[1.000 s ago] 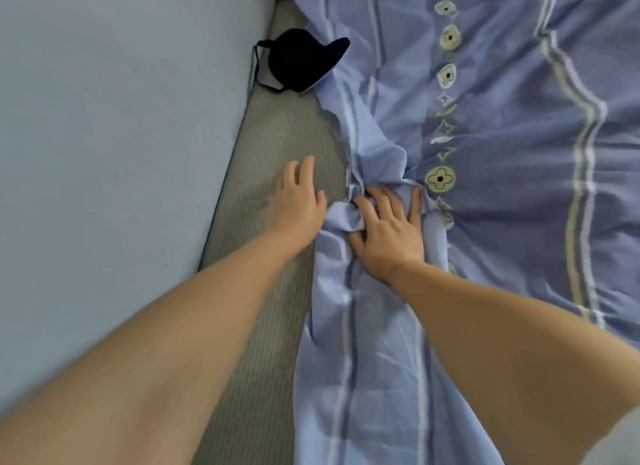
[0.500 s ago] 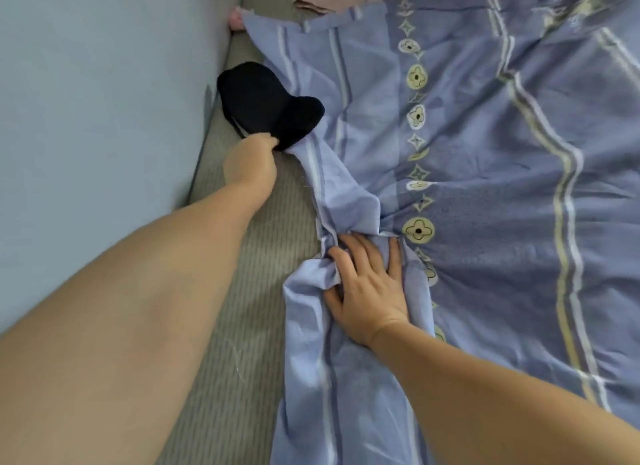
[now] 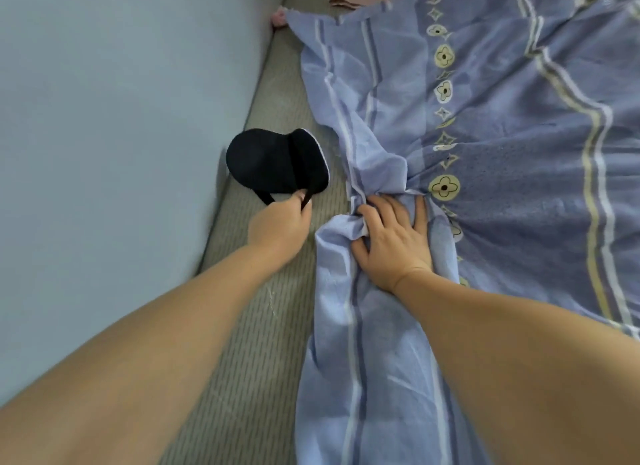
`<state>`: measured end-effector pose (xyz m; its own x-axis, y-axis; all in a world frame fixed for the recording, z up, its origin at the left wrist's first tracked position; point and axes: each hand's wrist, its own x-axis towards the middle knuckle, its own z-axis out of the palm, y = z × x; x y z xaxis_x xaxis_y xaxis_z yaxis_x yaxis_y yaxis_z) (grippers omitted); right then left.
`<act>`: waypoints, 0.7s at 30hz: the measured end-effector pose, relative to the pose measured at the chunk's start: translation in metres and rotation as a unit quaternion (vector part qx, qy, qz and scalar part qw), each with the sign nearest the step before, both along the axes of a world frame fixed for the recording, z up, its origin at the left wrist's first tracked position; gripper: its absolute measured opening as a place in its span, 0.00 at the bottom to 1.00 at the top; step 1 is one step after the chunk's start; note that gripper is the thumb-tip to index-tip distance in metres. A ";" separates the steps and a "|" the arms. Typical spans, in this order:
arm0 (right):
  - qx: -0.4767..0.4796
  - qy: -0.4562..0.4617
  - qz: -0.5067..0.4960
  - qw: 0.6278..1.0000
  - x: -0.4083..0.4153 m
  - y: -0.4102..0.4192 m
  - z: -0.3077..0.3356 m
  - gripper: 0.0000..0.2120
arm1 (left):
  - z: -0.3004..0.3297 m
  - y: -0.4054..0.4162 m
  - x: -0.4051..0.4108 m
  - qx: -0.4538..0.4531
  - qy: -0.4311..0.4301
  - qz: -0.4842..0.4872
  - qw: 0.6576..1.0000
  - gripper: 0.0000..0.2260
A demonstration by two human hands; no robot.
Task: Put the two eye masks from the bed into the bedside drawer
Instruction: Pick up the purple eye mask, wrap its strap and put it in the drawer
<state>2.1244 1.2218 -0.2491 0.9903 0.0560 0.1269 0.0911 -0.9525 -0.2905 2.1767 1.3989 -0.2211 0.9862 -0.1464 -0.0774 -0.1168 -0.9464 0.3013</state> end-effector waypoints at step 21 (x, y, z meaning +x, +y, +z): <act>0.323 0.166 0.044 0.931 -0.345 -0.039 0.282 0.09 | 0.349 -0.080 -0.437 -0.441 0.062 0.113 0.888 0.13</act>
<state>1.7798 1.1831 0.0328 0.9761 0.1570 -0.1503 -0.0368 -0.5623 -0.8261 1.7396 1.3189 0.1277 0.9901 -0.0025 -0.1407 0.1319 -0.3318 0.9341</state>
